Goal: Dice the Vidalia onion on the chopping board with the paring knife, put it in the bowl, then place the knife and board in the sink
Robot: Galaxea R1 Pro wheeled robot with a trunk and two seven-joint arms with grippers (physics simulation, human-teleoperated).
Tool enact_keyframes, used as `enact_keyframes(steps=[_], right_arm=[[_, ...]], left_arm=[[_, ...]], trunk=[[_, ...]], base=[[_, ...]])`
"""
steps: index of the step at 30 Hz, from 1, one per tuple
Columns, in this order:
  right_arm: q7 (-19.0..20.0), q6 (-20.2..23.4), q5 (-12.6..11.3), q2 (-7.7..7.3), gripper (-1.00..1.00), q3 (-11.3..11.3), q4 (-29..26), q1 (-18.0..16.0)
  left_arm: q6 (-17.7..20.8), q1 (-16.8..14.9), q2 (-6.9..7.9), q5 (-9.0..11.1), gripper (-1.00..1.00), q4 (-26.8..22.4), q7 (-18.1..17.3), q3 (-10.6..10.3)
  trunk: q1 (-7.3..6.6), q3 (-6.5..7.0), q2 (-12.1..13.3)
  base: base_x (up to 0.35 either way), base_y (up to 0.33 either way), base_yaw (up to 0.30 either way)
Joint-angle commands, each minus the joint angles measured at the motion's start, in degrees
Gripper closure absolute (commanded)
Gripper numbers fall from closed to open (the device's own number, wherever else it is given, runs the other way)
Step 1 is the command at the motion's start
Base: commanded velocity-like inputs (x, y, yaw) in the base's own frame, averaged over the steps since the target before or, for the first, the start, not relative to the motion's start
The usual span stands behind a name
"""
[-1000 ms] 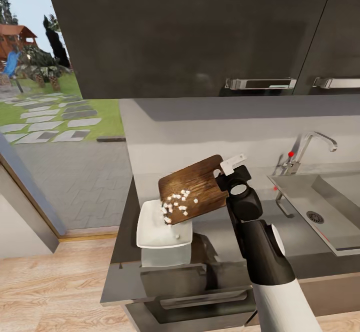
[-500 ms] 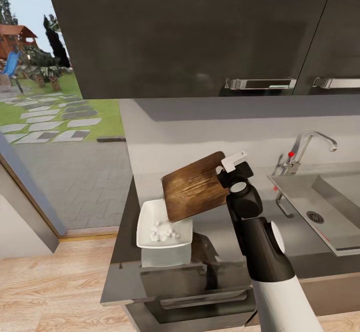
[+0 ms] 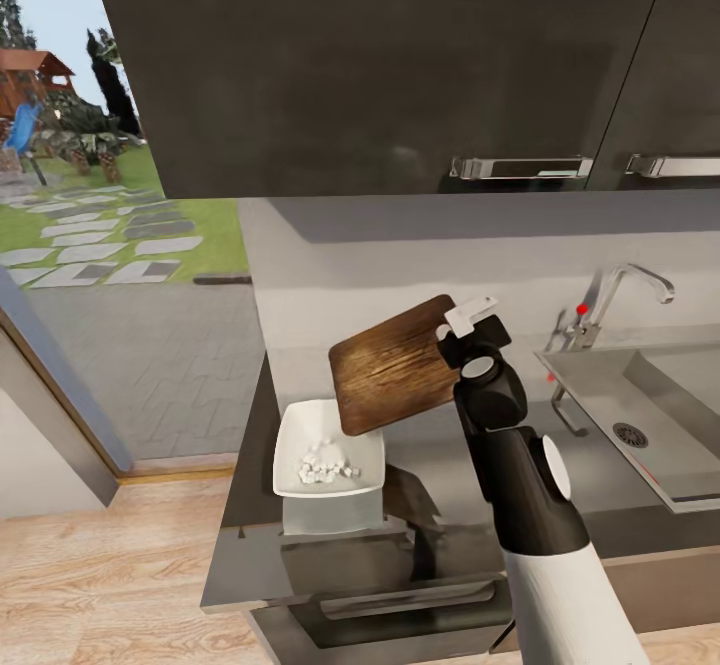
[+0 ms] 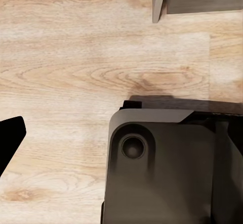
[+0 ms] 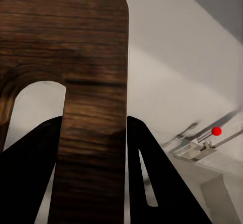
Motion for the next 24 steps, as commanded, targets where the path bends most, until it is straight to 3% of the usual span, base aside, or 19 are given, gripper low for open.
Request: enact_keyframes(steps=[1,3,5,7,14,15,18,22,24], right_arm=[[0.62,0.24,0.21,0.01,1.00,-0.07,-0.04,-0.19],[1.16,0.25,-1.19,0.01,1.00,-0.57,-0.03,-1.28],[2.17,0.25,-2.05,0.01,1.00,-2.56,-0.07,-2.29],[5.55,0.25,-2.82,0.01,1.00,-5.69,-0.04,-3.05],[14.47,0.32,-4.14,0.01,1.00,-10.10,-0.09,-3.55],[15.90,0.33,-4.96,-0.62,1.00,-11.33,-0.10,-3.56],[20.17,0.39,-9.68,-4.96,1.00,-15.67,-0.05,-3.70],[21.40,0.64,-17.53,-10.32,1.00,-20.79,0.10,-3.74],[21.54,0.67,-20.84,-12.32,1.00,-23.29,0.22,-3.75]], left_arm=[[-0.41,-0.11,-0.03,0.57,-1.00,0.25,0.07,-0.51],[-0.41,-0.11,-0.03,0.58,-1.00,0.26,0.07,-0.51],[-0.41,-0.11,-0.03,0.57,-1.00,0.26,0.07,-0.51],[-0.41,-0.11,-0.03,0.57,-1.00,0.26,0.07,-0.51],[-0.40,-0.11,-0.03,0.57,-1.00,0.26,0.07,-0.51],[-0.41,-0.11,-0.03,0.57,-1.00,0.26,0.07,-0.51],[-0.41,-0.11,-0.03,0.57,-1.00,0.26,0.07,-0.51],[-0.41,-0.11,-0.03,0.57,-1.00,0.26,0.07,-0.51],[-0.41,-0.11,-0.03,0.57,-1.00,0.26,0.07,-0.51]], trunk=[[0.03,-0.10,-0.10],[0.03,-0.10,-0.10],[0.03,-0.10,-0.10],[0.03,-0.10,-0.10],[0.03,-0.10,-0.10],[0.03,-0.10,-0.10],[0.03,-0.10,-0.10],[0.03,-0.10,-0.10],[0.03,-0.10,-0.10]], base=[[0.000,0.000,0.000],[0.000,0.000,0.000],[0.000,0.000,0.000],[0.000,0.000,0.000],[0.000,0.000,0.000],[0.000,0.000,0.000],[0.000,0.000,0.000],[0.000,0.000,0.000],[0.000,0.000,0.000]])
